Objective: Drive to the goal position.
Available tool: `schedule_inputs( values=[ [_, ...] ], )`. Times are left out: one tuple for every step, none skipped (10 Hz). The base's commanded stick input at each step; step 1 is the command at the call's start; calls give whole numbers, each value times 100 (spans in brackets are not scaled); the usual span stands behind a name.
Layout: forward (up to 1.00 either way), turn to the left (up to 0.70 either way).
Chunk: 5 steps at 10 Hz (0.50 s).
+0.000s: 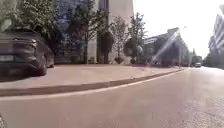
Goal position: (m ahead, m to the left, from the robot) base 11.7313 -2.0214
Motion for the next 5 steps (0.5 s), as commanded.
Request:
schedule_inputs(
  values=[
    [70,-14],
    [70,-14],
    [70,-14],
    [70,-14],
    [70,-14]
  ],
)
